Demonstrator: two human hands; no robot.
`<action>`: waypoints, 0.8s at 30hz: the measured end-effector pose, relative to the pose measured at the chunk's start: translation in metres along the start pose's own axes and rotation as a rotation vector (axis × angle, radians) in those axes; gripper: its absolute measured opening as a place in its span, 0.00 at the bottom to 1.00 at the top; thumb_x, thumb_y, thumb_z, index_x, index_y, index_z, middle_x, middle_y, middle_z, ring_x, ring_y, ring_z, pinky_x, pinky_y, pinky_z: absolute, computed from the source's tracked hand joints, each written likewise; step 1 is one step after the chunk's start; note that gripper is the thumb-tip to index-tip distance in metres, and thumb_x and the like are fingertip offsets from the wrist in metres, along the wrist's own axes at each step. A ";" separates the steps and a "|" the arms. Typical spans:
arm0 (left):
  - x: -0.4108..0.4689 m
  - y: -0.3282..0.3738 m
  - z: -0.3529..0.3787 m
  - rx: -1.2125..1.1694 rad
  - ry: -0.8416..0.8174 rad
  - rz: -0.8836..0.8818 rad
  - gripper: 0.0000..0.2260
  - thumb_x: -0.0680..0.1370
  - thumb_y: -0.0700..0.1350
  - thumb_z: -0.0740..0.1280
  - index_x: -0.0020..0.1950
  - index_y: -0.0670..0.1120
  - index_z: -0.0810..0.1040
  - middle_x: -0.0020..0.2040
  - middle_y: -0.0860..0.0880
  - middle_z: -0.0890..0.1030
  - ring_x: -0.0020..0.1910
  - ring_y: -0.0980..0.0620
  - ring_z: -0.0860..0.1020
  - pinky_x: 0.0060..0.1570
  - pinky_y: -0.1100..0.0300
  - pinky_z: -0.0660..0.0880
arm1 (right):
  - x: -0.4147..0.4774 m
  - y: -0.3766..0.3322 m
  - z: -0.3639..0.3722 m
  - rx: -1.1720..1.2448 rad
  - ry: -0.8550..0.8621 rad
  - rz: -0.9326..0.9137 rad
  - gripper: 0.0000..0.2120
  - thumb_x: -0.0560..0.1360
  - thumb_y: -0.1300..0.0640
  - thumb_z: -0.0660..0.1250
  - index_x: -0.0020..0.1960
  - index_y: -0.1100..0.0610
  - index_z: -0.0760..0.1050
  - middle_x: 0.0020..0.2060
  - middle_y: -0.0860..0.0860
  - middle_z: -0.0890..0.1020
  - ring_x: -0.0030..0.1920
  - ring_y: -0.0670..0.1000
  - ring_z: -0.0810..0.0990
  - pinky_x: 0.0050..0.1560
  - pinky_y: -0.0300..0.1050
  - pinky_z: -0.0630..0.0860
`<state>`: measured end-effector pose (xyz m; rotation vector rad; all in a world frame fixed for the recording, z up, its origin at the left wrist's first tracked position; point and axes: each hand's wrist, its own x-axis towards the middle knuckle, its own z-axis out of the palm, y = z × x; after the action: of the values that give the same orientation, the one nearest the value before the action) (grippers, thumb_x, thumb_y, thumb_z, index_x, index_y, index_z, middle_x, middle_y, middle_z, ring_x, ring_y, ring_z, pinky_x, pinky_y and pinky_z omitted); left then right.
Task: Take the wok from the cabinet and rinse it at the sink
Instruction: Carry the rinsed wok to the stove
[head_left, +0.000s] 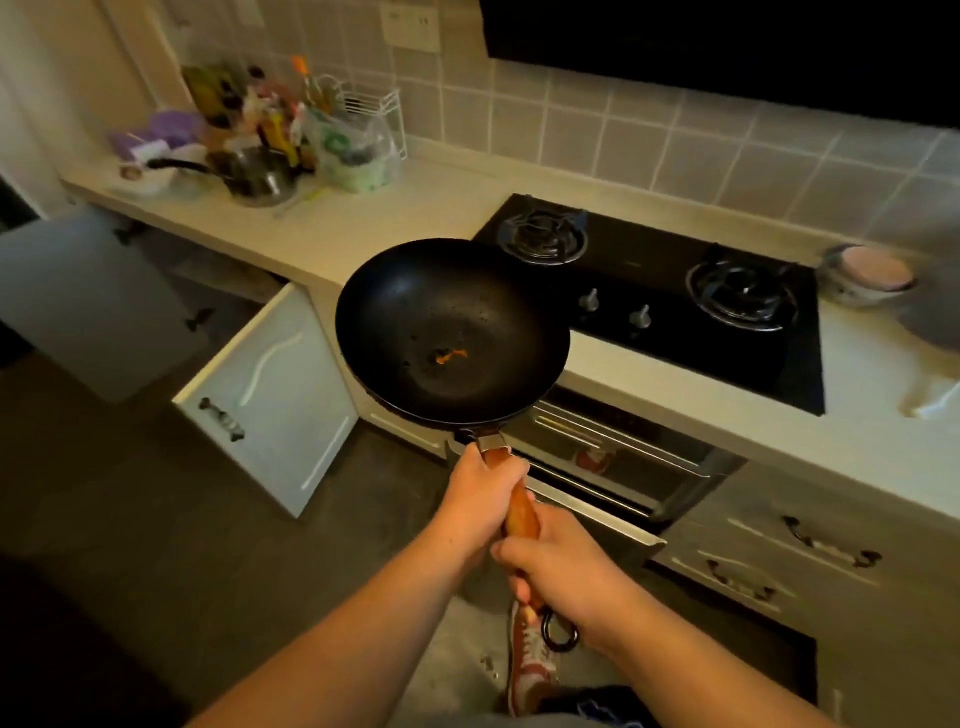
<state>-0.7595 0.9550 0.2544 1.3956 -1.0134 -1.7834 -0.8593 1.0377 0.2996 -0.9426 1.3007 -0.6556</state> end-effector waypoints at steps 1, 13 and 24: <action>0.009 0.005 -0.008 -0.010 0.015 0.010 0.09 0.75 0.42 0.68 0.54 0.45 0.75 0.39 0.46 0.80 0.36 0.52 0.80 0.48 0.50 0.79 | 0.013 -0.006 0.002 -0.010 -0.019 -0.001 0.02 0.75 0.64 0.64 0.44 0.58 0.75 0.24 0.51 0.75 0.23 0.49 0.72 0.31 0.44 0.75; 0.159 0.084 -0.081 -0.008 0.156 0.057 0.06 0.71 0.44 0.69 0.46 0.46 0.76 0.32 0.49 0.79 0.31 0.53 0.80 0.35 0.59 0.78 | 0.194 -0.094 -0.009 -0.021 -0.124 0.047 0.04 0.73 0.64 0.64 0.46 0.57 0.74 0.25 0.51 0.75 0.22 0.47 0.72 0.24 0.41 0.73; 0.272 0.152 -0.157 0.034 0.057 0.111 0.02 0.70 0.43 0.68 0.41 0.47 0.76 0.32 0.49 0.78 0.32 0.52 0.80 0.34 0.62 0.78 | 0.317 -0.168 0.017 -0.026 -0.046 0.048 0.03 0.74 0.65 0.64 0.46 0.60 0.75 0.25 0.53 0.75 0.22 0.48 0.73 0.26 0.42 0.73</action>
<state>-0.6627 0.6199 0.2372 1.3759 -1.0745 -1.6443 -0.7684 0.6907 0.2867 -0.9394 1.2898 -0.5777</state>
